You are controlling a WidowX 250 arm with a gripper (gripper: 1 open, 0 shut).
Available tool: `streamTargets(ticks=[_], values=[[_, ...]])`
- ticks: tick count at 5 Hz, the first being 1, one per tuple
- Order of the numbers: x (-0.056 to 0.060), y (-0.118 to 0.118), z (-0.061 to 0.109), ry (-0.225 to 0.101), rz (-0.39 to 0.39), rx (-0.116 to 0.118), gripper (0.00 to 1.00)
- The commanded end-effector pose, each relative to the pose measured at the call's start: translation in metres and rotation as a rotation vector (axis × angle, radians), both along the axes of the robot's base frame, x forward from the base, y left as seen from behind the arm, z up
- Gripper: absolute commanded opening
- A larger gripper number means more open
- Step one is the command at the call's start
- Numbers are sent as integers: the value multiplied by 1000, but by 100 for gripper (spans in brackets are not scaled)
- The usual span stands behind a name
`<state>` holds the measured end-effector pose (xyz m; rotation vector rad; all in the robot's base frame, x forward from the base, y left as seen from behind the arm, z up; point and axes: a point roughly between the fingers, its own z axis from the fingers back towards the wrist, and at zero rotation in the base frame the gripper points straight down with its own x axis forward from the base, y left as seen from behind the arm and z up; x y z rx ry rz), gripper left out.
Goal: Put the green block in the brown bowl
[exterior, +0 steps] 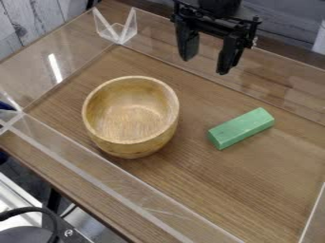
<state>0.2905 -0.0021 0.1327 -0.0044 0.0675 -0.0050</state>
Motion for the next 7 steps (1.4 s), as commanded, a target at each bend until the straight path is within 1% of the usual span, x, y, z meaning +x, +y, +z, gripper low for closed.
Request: streamTargets(ticks=[1, 2, 3, 4, 5, 6, 7], values=[[1, -13, -11, 10, -107, -4, 100], [-2, -27, -33, 21, -223, -12, 100], [-5, -44, -52, 24, -306, -10, 100], [0, -56, -69, 33, -338, -2, 100], [4, -63, -82, 39, -365, 4, 100], [15, -65, -94, 47, -382, 10, 100], [20, -66, -103, 58, -387, 6, 100]])
